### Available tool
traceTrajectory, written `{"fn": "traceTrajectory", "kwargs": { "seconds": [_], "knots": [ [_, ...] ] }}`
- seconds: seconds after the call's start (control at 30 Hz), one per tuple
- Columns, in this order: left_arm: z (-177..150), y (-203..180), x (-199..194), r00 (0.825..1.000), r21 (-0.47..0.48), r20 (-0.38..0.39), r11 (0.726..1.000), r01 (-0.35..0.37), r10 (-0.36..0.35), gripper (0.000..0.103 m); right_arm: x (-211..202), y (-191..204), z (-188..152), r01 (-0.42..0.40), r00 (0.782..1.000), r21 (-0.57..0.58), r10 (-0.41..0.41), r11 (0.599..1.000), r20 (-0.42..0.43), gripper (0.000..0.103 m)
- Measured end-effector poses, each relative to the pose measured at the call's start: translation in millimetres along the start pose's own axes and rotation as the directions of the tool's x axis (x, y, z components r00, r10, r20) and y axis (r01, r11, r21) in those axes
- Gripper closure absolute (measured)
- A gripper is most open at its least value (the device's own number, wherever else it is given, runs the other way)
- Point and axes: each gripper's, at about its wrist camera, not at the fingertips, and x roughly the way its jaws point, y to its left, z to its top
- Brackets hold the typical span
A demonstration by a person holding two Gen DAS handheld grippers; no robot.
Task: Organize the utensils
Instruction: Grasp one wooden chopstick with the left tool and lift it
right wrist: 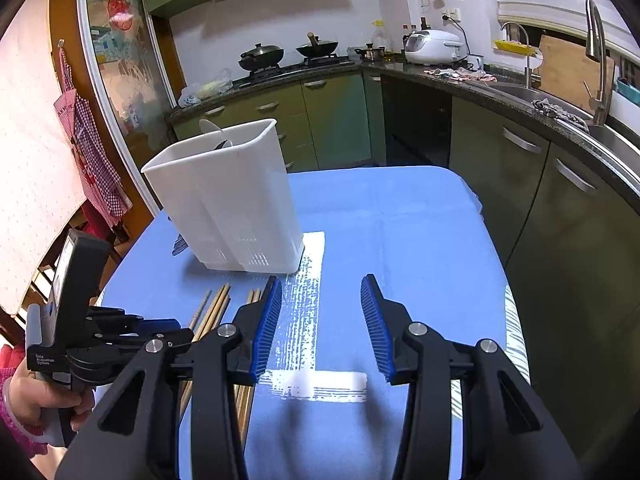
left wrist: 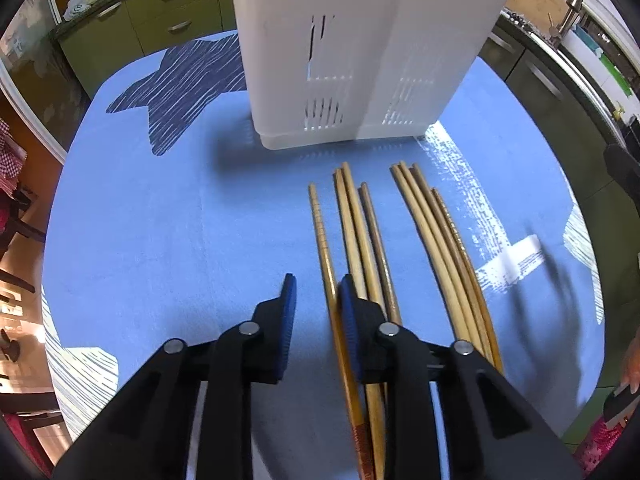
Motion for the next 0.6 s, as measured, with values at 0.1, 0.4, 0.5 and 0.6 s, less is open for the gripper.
{"fn": "traceTrajectory", "kwargs": {
  "seconds": [0.1, 0.4, 0.5, 0.6],
  "knots": [
    [3, -2, 1, 1.0, 0.005, -0.007, 1.0, -0.004, 0.004, 0.084, 2, 3, 0, 0.004, 1.0, -0.006, -0.004, 1.0, -0.01, 0.061],
    [1, 9, -5, 1.0, -0.009, 0.004, 1.0, 0.013, -0.013, 0.097, 28, 25, -1, -0.027, 0.987, -0.082, 0.013, 0.996, -0.161, 0.061],
    [-2, 20, -21, 0.998, -0.027, 0.058, 0.999, 0.031, -0.029, 0.097, 47, 36, -6, -0.059, 0.967, -0.11, 0.03, 0.992, -0.253, 0.061],
    [-7, 25, -45, 0.99, -0.021, 0.14, 0.999, 0.024, -0.021, 0.097, 63, 44, -15, -0.064, 0.953, -0.132, 0.021, 0.989, -0.302, 0.063]
  ]
}}
